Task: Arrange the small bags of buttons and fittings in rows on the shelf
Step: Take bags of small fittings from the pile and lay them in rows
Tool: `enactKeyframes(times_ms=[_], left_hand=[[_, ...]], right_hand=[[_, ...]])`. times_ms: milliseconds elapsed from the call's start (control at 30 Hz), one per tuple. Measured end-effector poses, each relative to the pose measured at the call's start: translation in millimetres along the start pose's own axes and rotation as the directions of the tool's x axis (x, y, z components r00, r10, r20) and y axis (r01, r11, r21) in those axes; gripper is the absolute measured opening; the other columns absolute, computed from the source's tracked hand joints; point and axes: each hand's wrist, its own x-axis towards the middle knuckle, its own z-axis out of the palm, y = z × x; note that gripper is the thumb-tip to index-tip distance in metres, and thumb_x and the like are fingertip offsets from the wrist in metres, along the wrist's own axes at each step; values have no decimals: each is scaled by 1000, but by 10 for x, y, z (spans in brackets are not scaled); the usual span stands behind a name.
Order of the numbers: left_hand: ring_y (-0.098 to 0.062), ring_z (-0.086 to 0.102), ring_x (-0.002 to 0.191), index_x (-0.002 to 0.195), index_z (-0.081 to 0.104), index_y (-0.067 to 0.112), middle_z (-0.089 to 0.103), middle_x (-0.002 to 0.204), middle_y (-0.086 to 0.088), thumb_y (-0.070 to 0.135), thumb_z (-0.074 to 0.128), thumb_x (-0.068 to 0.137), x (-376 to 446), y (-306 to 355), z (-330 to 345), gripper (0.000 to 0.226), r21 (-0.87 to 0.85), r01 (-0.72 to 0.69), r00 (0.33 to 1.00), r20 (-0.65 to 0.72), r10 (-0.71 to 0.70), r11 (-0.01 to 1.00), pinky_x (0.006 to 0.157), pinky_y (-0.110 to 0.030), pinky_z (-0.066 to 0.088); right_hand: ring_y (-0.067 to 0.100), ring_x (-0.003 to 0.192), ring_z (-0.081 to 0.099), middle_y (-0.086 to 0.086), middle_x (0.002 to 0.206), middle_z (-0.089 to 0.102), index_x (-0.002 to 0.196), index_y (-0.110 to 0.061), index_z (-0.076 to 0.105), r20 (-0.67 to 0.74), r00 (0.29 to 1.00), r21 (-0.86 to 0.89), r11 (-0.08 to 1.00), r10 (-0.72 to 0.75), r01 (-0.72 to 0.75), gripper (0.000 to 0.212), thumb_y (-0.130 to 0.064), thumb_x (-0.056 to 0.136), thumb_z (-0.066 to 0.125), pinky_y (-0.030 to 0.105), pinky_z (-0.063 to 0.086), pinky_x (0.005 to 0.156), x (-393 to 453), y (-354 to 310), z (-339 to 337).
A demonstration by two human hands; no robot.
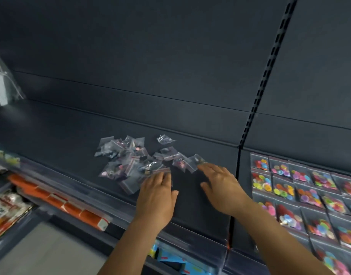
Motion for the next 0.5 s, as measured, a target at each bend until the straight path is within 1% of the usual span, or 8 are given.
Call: enactKeyframes(times_ms=[67, 167, 233, 267, 333, 400, 433, 500], left_hand=[[-18, 17, 143, 149, 23, 15, 20, 155, -1, 41, 29, 101, 12, -33, 34, 55, -28, -17, 1000, 8, 17, 999, 118, -34, 14], [-14, 21, 141, 148, 28, 17, 21, 155, 3, 37, 28, 102, -13, 11, 51, 50, -78, -116, 993, -3, 116, 990, 116, -31, 15], [-11, 29, 136, 144, 36, 19, 28, 152, 6, 33, 28, 102, -17, 28, 50, 45, -134, -176, 984, -26, 174, 975, 114, -29, 17], [-10, 35, 133, 141, 42, 20, 35, 149, 7, 31, 30, 102, -8, 21, 46, 42, -177, -186, 982, -47, 181, 967, 112, -28, 20], [-12, 41, 126, 136, 49, 20, 45, 140, 6, 28, 36, 101, 33, -7, 28, 38, -256, -150, 987, -98, 129, 955, 109, -26, 28], [-12, 41, 125, 136, 48, 20, 47, 135, 5, 29, 42, 99, 79, -25, 18, 38, -287, -76, 991, -131, 40, 955, 105, -24, 34], [-12, 39, 126, 137, 45, 21, 47, 133, 5, 32, 42, 99, 99, -17, 14, 40, -278, -37, 991, -131, 1, 960, 104, -24, 34], [-14, 36, 127, 139, 40, 21, 45, 133, 3, 39, 43, 98, 139, 21, 6, 46, -225, 29, 993, -105, -54, 974, 103, -25, 32]], right_hand=[[18, 145, 13, -4, 158, 15, 150, -24, 18, 25, 1000, -11, 1000, 13, -12, 55, -21, 99, 37, 37, 14, 117, 149, -10, 52], [18, 147, 4, -3, 160, 6, 151, -22, 13, 84, 996, -43, 999, 14, -10, 58, -12, 97, 35, 38, 10, 119, 330, -6, 113], [21, 145, 11, -4, 159, 7, 150, -22, 15, 134, 991, -71, 997, 15, -6, 62, -7, 95, 37, 39, 17, 118, 390, 19, 131], [24, 141, 20, -4, 157, 14, 149, -22, 20, 138, 990, -87, 996, 14, -2, 62, -5, 93, 38, 38, 25, 115, 398, 32, 131], [25, 125, 40, 1, 141, 39, 137, -22, 43, 84, 996, -108, 994, 4, 5, 50, -3, 91, 39, 33, 42, 98, 411, 52, 114], [25, 114, 49, 3, 122, 50, 118, -22, 57, 9, 1000, -90, 996, 21, -21, 33, -8, 94, 40, 29, 46, 80, 432, 39, 58], [25, 115, 48, 4, 122, 49, 119, -22, 57, -21, 999, -65, 997, 31, -33, 30, -13, 95, 41, 28, 45, 79, 451, 35, 34], [24, 127, 39, 2, 138, 44, 135, -20, 47, -33, 999, -28, 999, 35, -36, 38, -20, 97, 44, 31, 41, 94, 519, 48, 4]])
